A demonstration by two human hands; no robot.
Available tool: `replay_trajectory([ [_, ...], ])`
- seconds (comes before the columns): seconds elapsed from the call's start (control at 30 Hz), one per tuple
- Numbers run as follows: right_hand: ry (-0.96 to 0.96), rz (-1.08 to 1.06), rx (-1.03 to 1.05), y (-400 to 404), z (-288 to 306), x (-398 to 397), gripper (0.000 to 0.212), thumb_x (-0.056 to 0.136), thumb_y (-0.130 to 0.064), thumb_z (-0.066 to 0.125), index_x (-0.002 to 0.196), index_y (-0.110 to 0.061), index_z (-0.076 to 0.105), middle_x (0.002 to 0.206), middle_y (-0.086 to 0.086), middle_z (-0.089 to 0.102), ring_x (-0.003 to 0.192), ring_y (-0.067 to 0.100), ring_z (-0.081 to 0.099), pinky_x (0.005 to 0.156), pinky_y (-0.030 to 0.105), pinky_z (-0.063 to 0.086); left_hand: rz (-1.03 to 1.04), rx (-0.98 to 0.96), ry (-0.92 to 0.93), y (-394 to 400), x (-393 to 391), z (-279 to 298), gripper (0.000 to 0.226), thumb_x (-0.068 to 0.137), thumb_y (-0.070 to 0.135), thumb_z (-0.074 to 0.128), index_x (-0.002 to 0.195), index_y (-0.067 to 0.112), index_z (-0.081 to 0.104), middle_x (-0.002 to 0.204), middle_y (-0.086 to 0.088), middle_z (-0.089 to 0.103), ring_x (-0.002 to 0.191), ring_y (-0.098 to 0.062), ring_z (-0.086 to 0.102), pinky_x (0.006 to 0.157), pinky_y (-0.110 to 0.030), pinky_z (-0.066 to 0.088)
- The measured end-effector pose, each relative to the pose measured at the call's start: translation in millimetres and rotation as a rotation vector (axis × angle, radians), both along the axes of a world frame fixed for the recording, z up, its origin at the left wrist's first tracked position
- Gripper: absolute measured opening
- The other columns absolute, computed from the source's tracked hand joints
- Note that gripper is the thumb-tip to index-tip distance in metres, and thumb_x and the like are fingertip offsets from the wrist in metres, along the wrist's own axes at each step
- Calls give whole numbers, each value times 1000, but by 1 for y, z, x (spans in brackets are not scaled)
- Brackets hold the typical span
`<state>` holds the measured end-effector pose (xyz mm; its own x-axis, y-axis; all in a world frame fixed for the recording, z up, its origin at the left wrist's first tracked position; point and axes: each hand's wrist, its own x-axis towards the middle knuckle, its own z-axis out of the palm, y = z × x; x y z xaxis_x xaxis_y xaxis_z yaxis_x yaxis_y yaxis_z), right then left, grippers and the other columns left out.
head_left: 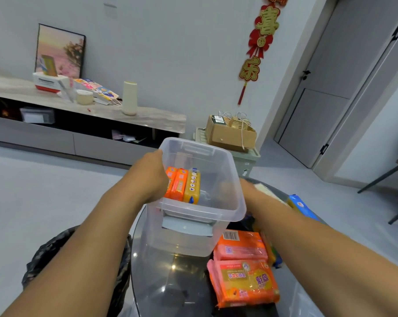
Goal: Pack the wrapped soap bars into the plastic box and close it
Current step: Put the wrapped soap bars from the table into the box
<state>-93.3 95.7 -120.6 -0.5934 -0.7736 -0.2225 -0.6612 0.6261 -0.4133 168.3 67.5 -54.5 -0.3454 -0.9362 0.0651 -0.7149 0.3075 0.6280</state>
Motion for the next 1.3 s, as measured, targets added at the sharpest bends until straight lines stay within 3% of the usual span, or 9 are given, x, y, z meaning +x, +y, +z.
replay_trajectory([
  [0.07, 133, -30, -67, 0, 33, -1, 38, 81, -46, 61, 107, -19, 57, 102, 9, 66, 86, 27, 65, 61, 37, 55, 7, 4, 5, -1, 1, -1, 57, 91, 1, 40, 147, 13, 31, 147, -11, 41, 125, -32, 47, 90, -37, 41],
  [0.13, 127, -169, -288, 0, 78, 4, 34, 89, -47, 45, 105, -19, 56, 104, 13, 65, 93, 33, 64, 76, 41, 57, 5, 23, 27, -1, 1, -1, 59, 91, 1, 40, 148, 14, 30, 147, -10, 41, 125, -33, 47, 89, -37, 41],
  [0.23, -440, -352, -551, 6, 144, 15, 24, 97, -19, 41, 87, -5, 58, 91, 15, 57, 84, 26, 59, 92, 40, 52, 3, 18, 24, 1, 0, 0, 54, 91, 2, 42, 144, 13, 35, 144, -11, 44, 121, -32, 50, 82, -34, 39],
  [0.37, -1141, -276, -601, 14, 177, 50, 45, 84, -37, 76, 111, -6, 59, 108, 17, 67, 101, 33, 68, 88, 50, 57, 5, 23, 34, 3, -1, 1, 54, 91, 1, 43, 143, 13, 36, 143, -11, 45, 120, -32, 51, 78, -32, 37],
  [0.53, -222, 50, -13, 6, 141, 100, 19, 101, -12, 48, 102, 4, 57, 86, 23, 69, 72, 31, 75, 73, 42, 64, -3, 39, 72, 4, 1, 2, 52, 92, 1, 44, 142, 13, 37, 141, -11, 47, 119, -31, 51, 78, -33, 38],
  [0.73, 469, 260, 181, -15, 84, 115, 40, 100, -20, 50, 139, -9, 49, 116, 12, 54, 110, 32, 63, 89, 42, 57, -13, 46, 74, 1, 2, 1, 54, 92, 1, 45, 143, 12, 35, 142, -12, 46, 119, -32, 51, 80, -33, 40],
  [0.97, 70, 160, 433, -36, 52, 95, 45, 100, -3, 48, 145, -3, 46, 138, 16, 56, 95, 32, 70, 85, 42, 61, -28, 54, 90, 0, 3, 1, 55, 92, 3, 46, 145, 13, 34, 145, -10, 43, 123, -31, 49, 87, -35, 42],
  [1.2, 1, 186, 59, -17, 82, 98, 29, 103, -22, 55, 121, -2, 65, 117, 12, 63, 114, 33, 65, 98, 38, 53, -22, 47, 89, 1, 3, 1, 55, 90, 0, 42, 144, 11, 36, 145, -13, 43, 125, -33, 47, 92, -36, 41],
  [1.3, 17, 157, -197, -2, 114, 81, 22, 100, -8, 51, 114, -2, 66, 104, 18, 73, 77, 28, 74, 66, 33, 61, -17, 36, 84, 3, 4, 3, 54, 90, 0, 41, 143, 10, 38, 145, -14, 44, 126, -34, 46, 94, -35, 40],
])
